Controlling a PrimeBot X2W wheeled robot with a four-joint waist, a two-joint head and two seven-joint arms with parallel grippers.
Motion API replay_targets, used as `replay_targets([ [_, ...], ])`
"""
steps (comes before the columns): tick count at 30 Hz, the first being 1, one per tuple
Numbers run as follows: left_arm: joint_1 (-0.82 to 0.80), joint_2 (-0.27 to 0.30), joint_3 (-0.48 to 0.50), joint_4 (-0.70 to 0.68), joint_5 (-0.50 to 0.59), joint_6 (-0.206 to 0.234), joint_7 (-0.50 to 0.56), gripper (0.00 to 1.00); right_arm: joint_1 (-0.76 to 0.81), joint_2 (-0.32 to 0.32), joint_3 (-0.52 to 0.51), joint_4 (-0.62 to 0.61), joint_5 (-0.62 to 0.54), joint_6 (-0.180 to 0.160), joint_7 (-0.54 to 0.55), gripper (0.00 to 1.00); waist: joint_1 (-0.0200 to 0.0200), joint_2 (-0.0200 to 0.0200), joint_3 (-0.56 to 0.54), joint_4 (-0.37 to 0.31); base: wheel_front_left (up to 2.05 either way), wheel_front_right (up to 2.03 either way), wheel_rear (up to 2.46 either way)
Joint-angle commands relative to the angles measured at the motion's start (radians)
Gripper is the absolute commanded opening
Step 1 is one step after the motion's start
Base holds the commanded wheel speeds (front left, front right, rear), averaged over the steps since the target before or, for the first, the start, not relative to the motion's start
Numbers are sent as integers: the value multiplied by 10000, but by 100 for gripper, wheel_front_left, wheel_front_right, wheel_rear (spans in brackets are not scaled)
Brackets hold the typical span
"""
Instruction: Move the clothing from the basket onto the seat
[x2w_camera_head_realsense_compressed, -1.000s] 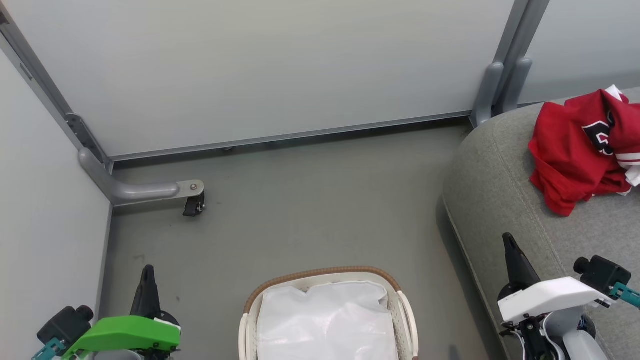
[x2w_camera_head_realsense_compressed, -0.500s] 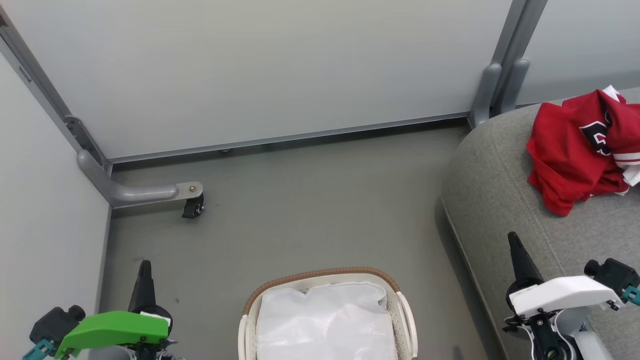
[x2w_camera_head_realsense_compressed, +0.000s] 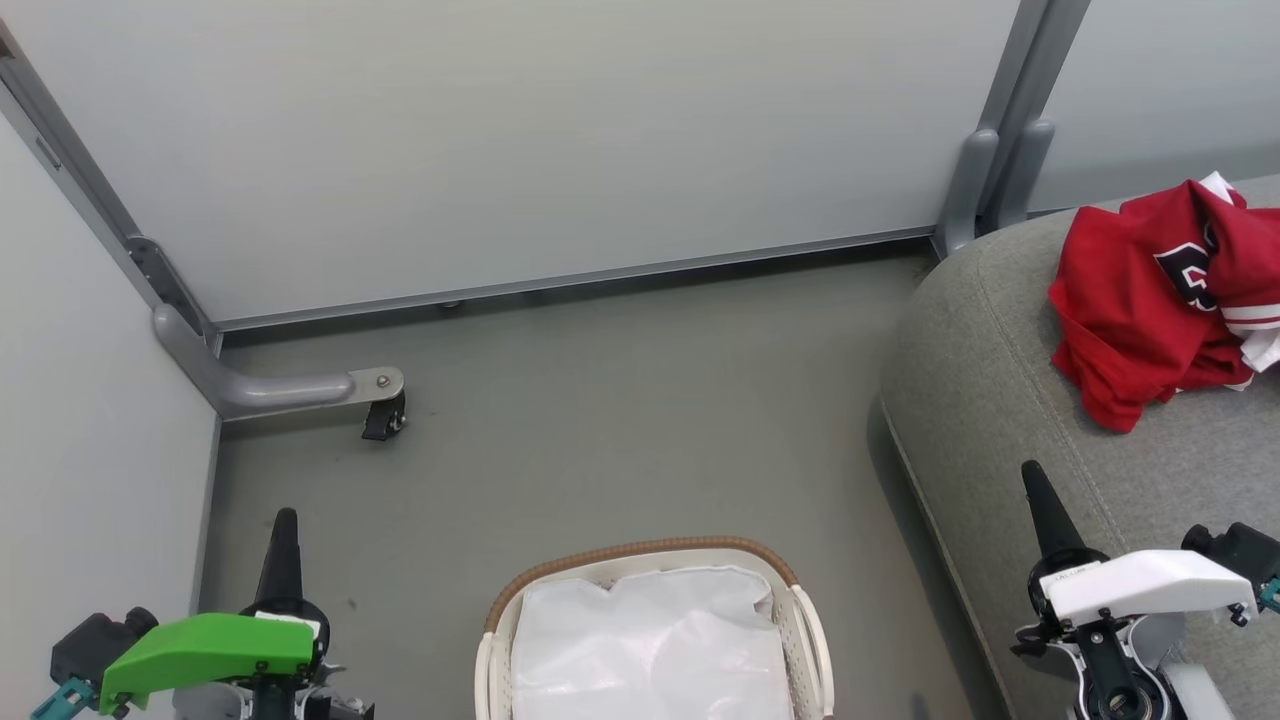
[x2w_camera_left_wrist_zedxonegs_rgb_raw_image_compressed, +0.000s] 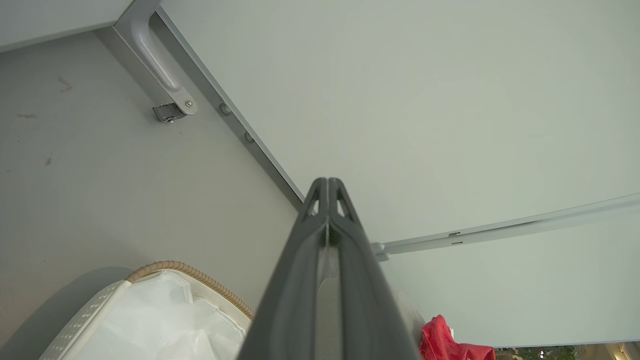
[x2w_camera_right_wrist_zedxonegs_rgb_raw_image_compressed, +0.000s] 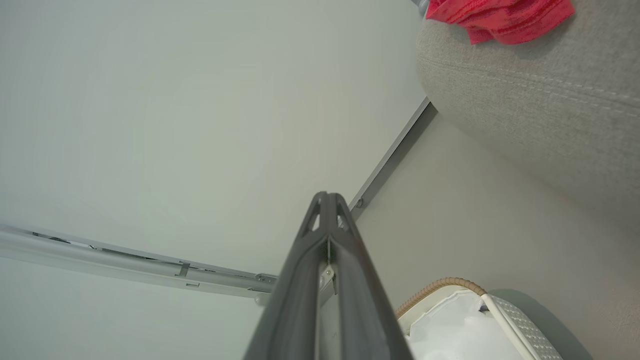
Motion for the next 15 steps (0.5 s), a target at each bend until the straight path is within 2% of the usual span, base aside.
replay_targets([
  [1,-238,55,64,-136,-280,-51,87,0,-54,-61,-68,-133,298,-3,91,0,0,0,-5,-4,0,0,0],
  [15,-333,62,207,-240,-1439,-72,427,0,-45,-71,-206,-211,1632,-4,431,0,0,0,-48,-43,0,0,0],
])
